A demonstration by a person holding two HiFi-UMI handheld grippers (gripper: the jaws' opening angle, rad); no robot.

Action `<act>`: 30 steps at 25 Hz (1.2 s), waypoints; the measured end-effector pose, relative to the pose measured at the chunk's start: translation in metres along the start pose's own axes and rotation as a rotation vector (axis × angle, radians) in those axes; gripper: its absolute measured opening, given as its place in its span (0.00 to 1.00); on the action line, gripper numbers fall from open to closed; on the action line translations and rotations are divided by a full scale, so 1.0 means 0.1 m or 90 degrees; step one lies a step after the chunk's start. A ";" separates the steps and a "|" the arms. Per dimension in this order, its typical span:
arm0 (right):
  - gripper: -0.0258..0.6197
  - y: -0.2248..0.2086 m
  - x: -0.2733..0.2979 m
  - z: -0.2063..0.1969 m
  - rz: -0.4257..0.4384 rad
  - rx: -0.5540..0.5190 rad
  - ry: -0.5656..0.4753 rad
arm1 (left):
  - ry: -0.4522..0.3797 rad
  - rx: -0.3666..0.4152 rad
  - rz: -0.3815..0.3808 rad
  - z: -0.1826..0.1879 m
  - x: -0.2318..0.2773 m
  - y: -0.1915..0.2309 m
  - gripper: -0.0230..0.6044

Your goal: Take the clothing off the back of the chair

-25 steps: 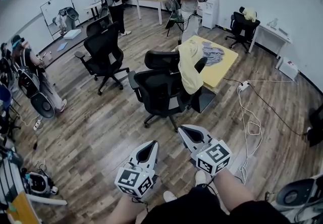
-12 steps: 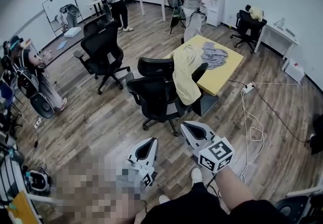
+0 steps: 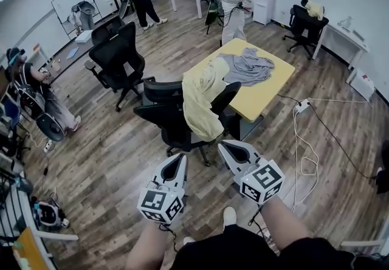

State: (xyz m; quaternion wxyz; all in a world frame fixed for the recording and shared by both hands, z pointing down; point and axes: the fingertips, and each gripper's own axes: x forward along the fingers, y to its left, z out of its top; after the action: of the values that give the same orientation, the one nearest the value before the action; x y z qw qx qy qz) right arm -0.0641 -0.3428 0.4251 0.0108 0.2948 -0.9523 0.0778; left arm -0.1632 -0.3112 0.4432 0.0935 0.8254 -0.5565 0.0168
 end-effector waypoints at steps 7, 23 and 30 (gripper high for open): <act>0.06 -0.55 -0.08 0.00 0.017 0.003 0.011 | 0.007 0.007 0.043 0.05 0.67 0.01 0.16; 0.06 -1.13 -0.01 -0.15 0.042 0.017 0.024 | 0.050 0.020 0.170 0.04 1.71 0.52 0.68; 0.06 -1.30 -0.06 -0.26 0.026 0.042 0.033 | 0.078 0.038 0.210 -0.02 1.97 0.65 0.69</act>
State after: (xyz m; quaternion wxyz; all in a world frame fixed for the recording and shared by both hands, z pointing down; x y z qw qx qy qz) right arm 0.0138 -0.4414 0.4684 0.0246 0.2737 -0.9544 0.1168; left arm -0.1483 -0.5153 0.4797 0.0985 0.7226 -0.6770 0.0987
